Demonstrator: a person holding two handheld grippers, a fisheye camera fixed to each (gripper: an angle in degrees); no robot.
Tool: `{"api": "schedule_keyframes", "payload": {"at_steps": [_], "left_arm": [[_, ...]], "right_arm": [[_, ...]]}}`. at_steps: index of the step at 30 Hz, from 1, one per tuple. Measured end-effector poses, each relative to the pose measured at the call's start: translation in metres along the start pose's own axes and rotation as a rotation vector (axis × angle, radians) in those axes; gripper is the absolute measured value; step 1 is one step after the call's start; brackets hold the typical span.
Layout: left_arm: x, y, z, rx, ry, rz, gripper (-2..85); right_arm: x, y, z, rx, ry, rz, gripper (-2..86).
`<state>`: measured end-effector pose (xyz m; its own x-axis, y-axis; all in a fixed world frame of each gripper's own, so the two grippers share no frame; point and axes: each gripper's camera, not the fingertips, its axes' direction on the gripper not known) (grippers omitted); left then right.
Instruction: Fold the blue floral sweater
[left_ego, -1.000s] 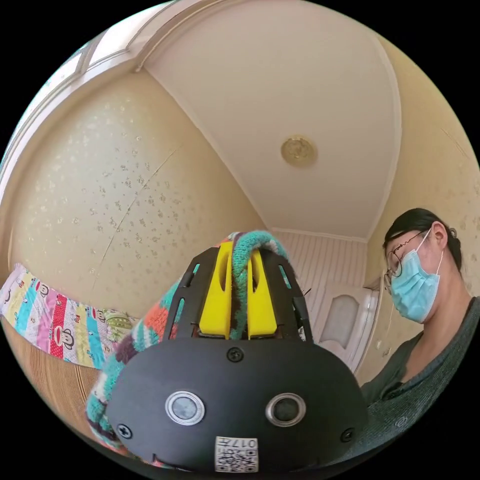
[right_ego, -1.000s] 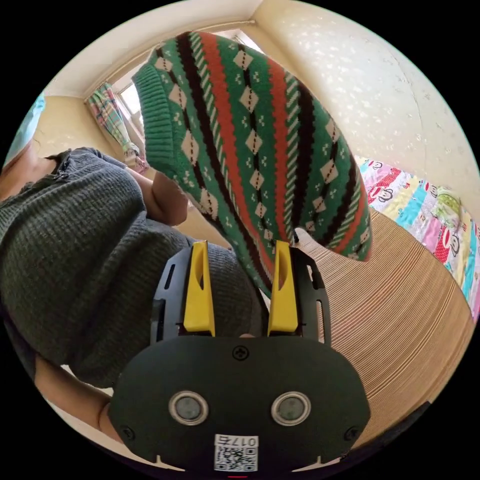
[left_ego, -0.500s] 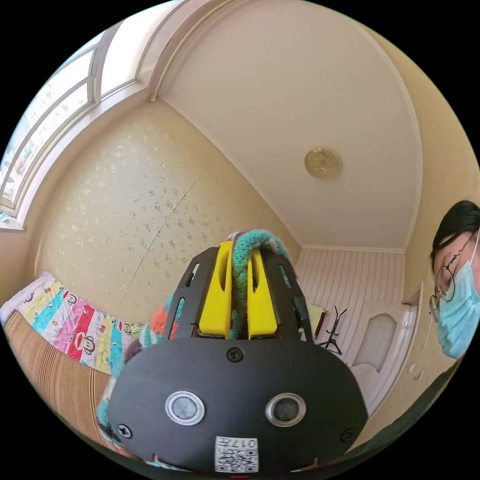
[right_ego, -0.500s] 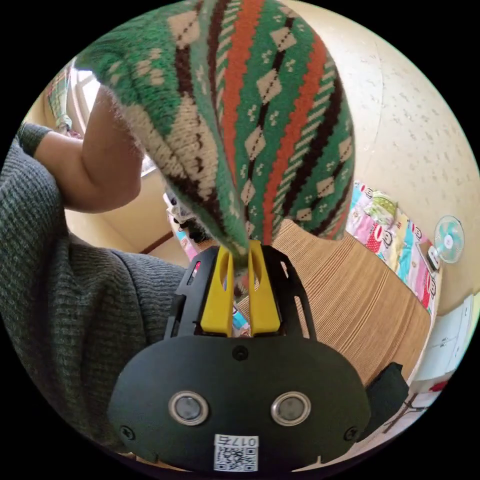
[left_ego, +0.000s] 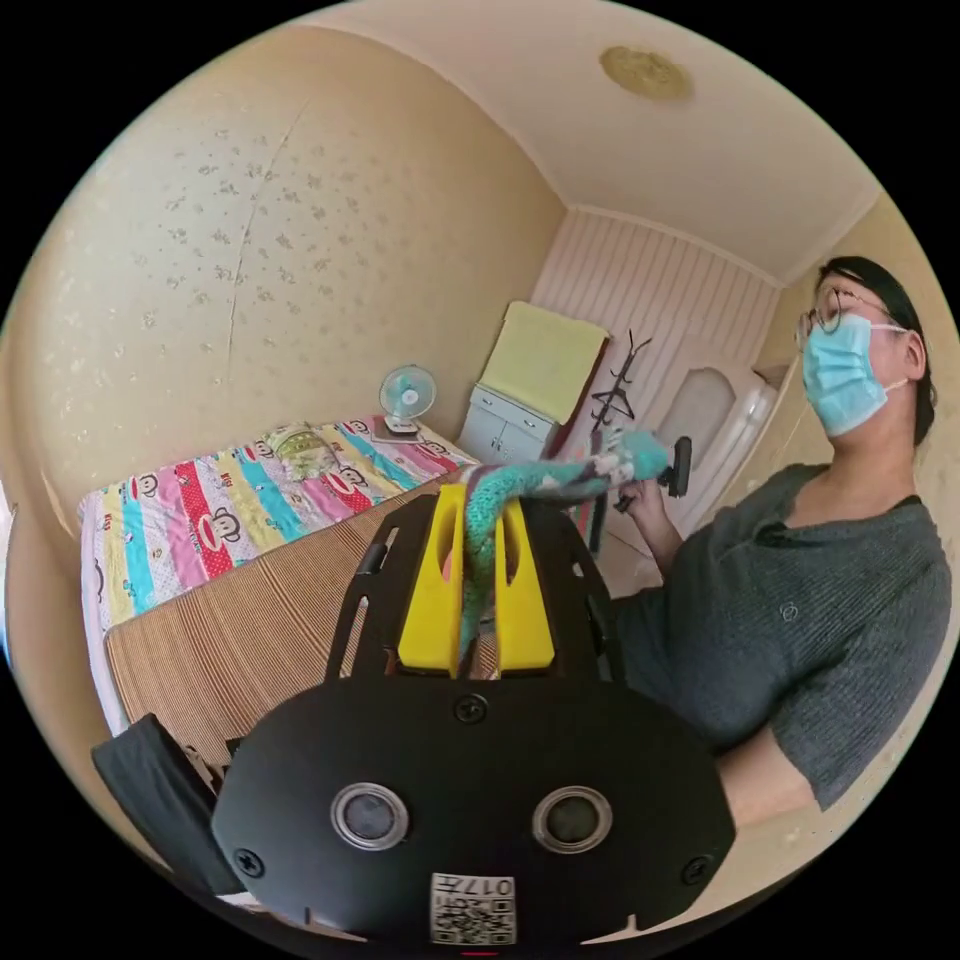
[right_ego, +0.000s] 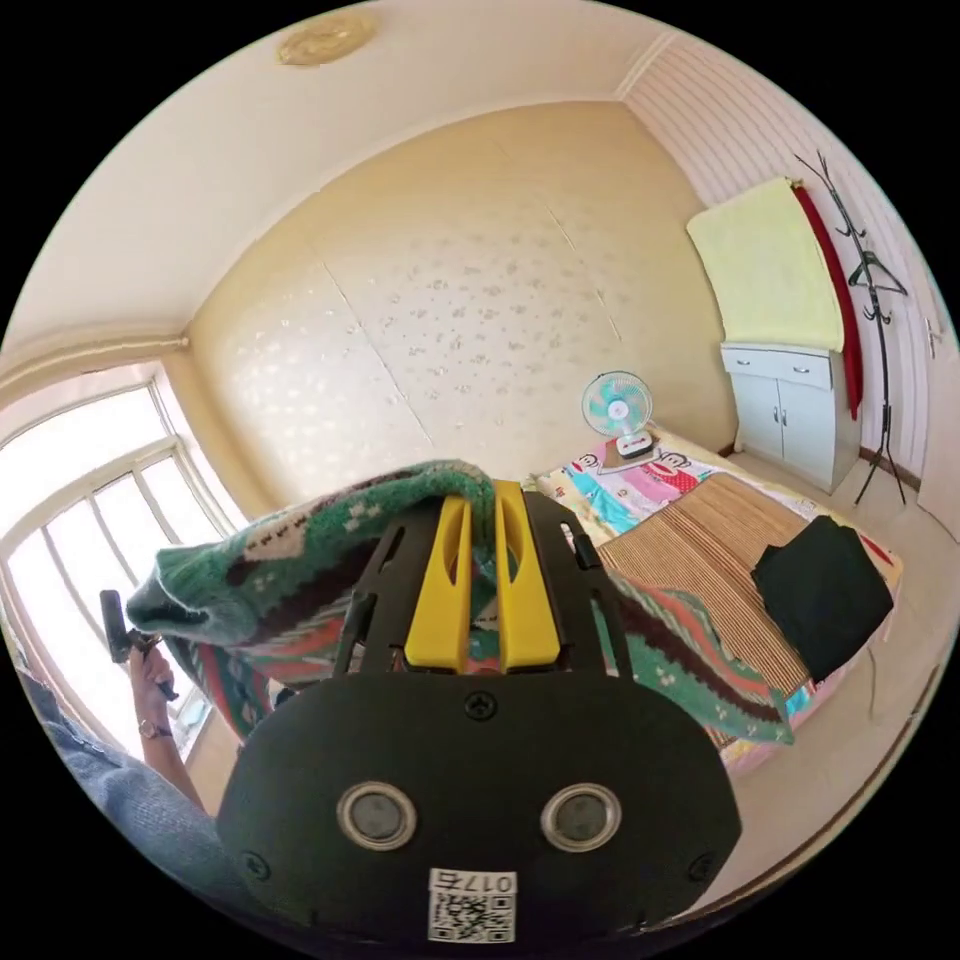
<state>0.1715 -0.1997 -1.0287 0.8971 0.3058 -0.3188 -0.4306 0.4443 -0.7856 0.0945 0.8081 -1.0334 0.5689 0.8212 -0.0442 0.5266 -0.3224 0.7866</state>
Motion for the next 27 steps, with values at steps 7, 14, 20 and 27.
{"api": "schedule_keyframes", "payload": {"at_steps": [7,14,20,27], "left_arm": [[-0.081,-0.091,0.049,-0.206,-0.026,-0.118,4.8],[-0.305,-0.101,0.153,-0.300,-0.486,-0.753,7.7],[-0.332,0.031,0.223,-0.456,-0.265,-1.018,7.9],[-0.277,0.158,0.302,-1.031,-0.024,-1.118,4.5]], "right_arm": [[-0.044,-0.097,0.085,0.005,0.226,-0.272,5.5],[0.019,-0.104,0.389,-0.620,0.458,-0.295,7.9],[0.058,0.036,0.460,-1.027,0.452,-0.396,7.4],[0.130,0.226,0.459,-1.684,0.465,-0.527,4.0]]}}
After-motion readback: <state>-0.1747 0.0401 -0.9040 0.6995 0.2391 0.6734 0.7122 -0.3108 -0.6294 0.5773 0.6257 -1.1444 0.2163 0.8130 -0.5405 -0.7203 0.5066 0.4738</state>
